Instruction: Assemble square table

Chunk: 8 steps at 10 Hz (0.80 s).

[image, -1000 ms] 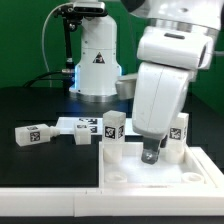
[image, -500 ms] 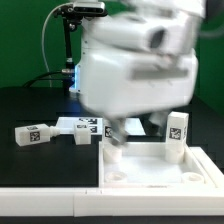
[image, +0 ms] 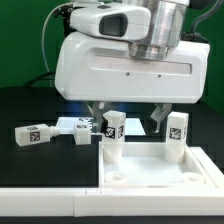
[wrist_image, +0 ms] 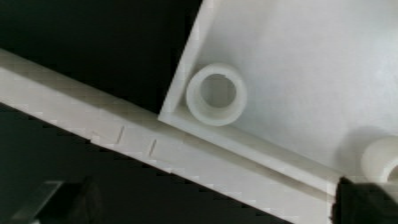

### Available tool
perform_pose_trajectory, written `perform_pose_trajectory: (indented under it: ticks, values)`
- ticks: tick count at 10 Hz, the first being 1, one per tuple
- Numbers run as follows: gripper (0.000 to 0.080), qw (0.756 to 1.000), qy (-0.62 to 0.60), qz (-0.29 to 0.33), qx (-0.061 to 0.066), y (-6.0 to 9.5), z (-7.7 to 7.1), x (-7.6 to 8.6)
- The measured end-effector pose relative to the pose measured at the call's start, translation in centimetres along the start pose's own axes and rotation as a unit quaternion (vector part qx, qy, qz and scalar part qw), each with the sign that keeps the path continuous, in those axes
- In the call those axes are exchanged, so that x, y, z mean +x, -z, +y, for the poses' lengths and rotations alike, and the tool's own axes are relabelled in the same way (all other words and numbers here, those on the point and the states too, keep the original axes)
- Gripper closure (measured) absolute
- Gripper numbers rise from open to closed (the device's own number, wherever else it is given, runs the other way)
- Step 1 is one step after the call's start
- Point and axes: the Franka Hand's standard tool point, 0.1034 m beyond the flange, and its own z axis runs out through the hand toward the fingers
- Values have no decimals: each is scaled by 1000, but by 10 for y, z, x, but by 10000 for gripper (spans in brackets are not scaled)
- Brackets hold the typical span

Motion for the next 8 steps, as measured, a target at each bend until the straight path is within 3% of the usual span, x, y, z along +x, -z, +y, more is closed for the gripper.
perform_pose_trajectory:
  ticks: [1,3,4,8]
  values:
    - [151,1000,-2,0,2,-2,0,-4]
    - [151,999,-29,-16,28,-6,7,-61]
    - [151,998,-46,-22,31,0,10,-83]
    - [151,997,-67,-24,31,-2,3,-88]
